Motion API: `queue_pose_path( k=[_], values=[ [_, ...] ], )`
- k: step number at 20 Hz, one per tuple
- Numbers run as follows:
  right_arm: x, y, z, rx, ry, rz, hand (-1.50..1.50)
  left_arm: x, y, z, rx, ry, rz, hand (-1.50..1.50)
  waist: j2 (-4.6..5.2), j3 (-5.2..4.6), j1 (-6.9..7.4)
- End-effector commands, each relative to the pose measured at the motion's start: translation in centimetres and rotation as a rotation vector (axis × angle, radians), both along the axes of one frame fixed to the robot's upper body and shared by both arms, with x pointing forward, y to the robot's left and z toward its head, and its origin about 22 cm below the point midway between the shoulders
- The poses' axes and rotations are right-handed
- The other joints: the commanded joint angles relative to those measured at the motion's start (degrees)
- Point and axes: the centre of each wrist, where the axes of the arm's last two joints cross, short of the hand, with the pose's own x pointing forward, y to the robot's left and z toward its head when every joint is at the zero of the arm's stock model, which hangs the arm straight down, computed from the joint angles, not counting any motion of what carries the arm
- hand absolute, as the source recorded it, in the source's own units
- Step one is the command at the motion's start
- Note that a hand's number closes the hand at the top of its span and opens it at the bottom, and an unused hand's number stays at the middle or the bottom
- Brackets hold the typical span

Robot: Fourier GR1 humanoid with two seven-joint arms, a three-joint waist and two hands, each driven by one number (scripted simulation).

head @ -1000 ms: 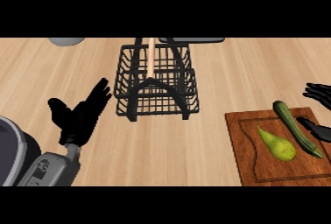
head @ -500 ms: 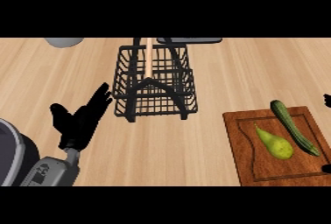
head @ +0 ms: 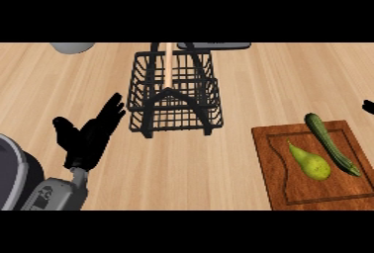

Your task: Pick the pear from the cutting board and place it in the tiered basket

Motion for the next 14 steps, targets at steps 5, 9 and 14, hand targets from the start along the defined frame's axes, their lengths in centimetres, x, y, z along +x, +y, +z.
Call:
queue_pose_path(
  k=[5,9,14],
  values=[
    [-3.4,8.9,2.0,-0.083,0.115,-0.068,-1.5,1.3,-1.1,-0.2,-0.001,-0.01,-0.008,0.0,0.4,0.15,0.6],
    [-2.7,12.0,0.4,-0.172,0.12,-0.14,-1.5,0.0,0.3,-0.4,0.009,0.001,-0.033,0.0,0.5,0.18,1.64],
    [-2.7,13.4,-2.6,-0.279,0.192,-0.175,-1.5,0.7,-0.8,-0.4,-0.004,0.004,-0.038,0.0,0.53,0.21,1.22]
  ],
)
